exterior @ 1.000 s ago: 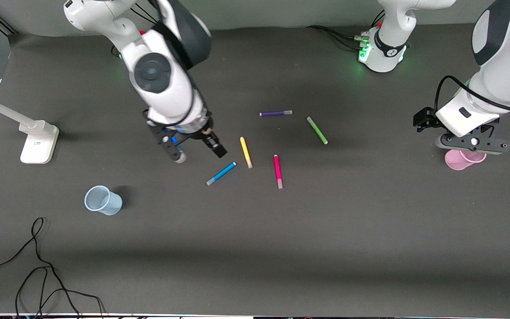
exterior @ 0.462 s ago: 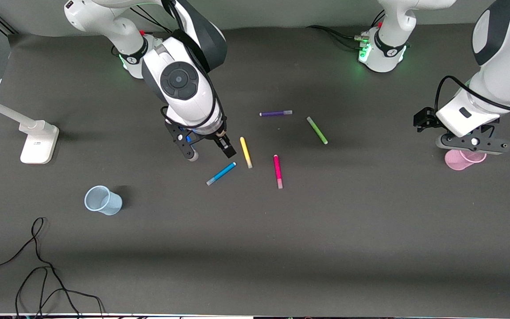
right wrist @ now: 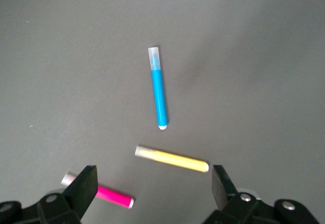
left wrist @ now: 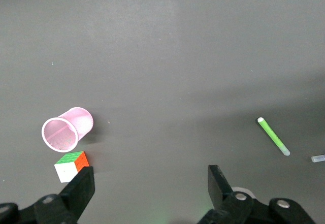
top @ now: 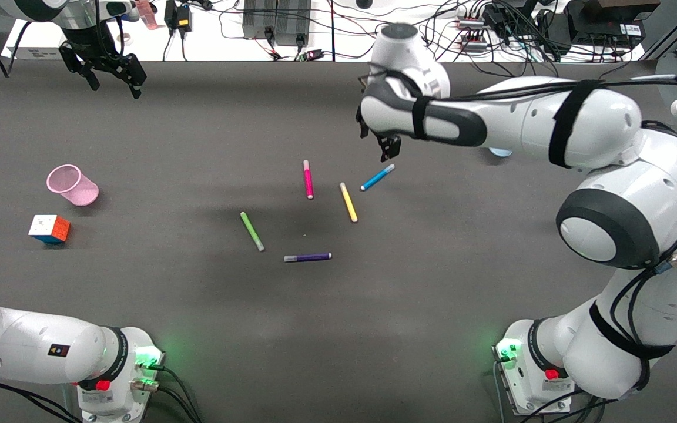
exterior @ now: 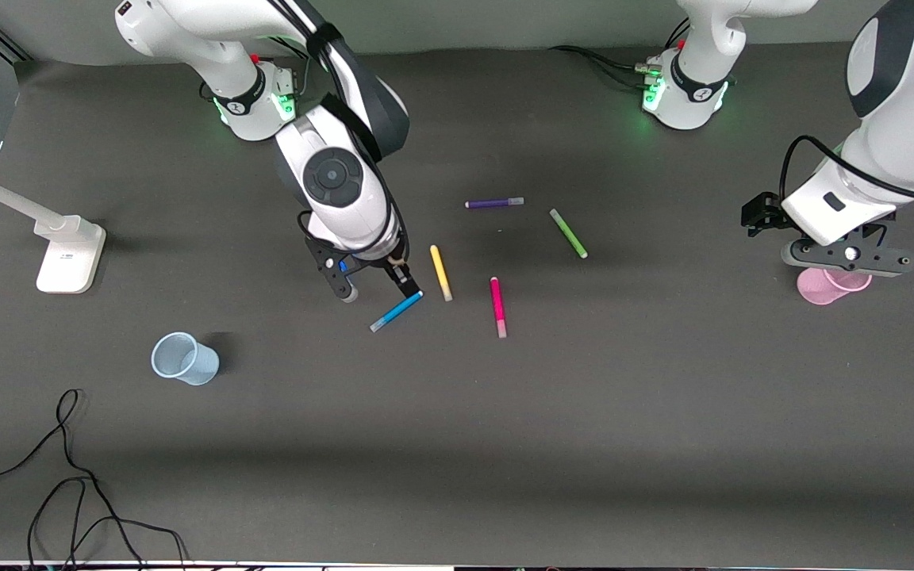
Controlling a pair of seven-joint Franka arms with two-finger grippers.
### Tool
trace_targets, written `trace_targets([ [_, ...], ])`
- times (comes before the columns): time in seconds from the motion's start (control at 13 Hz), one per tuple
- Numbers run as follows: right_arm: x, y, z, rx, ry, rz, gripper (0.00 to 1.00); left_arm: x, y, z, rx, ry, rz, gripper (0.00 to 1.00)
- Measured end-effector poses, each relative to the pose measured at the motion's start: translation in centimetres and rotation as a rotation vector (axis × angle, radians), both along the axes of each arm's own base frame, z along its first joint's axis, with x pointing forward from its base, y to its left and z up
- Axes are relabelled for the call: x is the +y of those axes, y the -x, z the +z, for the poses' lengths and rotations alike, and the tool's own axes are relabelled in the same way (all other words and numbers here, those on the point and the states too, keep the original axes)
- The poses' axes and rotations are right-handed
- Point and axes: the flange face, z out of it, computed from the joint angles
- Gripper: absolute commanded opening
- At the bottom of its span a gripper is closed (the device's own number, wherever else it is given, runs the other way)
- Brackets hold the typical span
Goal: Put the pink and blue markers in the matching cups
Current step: 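Lower the right gripper and close it on the blue marker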
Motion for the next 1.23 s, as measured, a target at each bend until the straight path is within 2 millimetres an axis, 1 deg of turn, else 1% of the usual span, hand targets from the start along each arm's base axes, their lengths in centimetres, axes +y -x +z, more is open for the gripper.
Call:
trace_targets([
  [0.08, -0.3, 0.3, -1.6, -0.002, 0.004, -0.002, 1.0, 0.0, 0.0, 0.0, 0.0, 0.0, 0.0, 0.99],
  [0.23, -0.6, 0.5, -4.2, -0.005, 0.011, -0.005, 1.0, 0.0, 0.0, 0.0, 0.0, 0.0, 0.0, 0.99],
  [0.54, -0.3, 0.1, -9.7, -0.039, 0.01, -0.007, 1.0, 0.0, 0.0, 0.0, 0.001, 0.0, 0.0, 0.99],
  [0.69, -0.1, 0.2, -12.1, -0.038, 0.018, -0.003, 1.0, 0.0, 0.0, 0.0, 0.001, 0.0, 0.001, 0.99],
  [0.85, -0.2, 0.4, -13.6, -0.031, 0.028, -0.002, 1.0, 0.0, 0.0, 0.0, 0.002, 0.0, 0.001, 0.99],
  [1.0, -0.3, 0.6, -14.6, -0.023, 0.036, -0.001, 1.0, 0.0, 0.0, 0.0, 0.002, 0.0, 0.0, 0.99],
  [1.23, -0.3, 0.8, -15.6, -0.019, 0.042, 0.002, 1.0, -0.8, 0.1, -0.3, 0.01, 0.029, 0.006, 0.99],
])
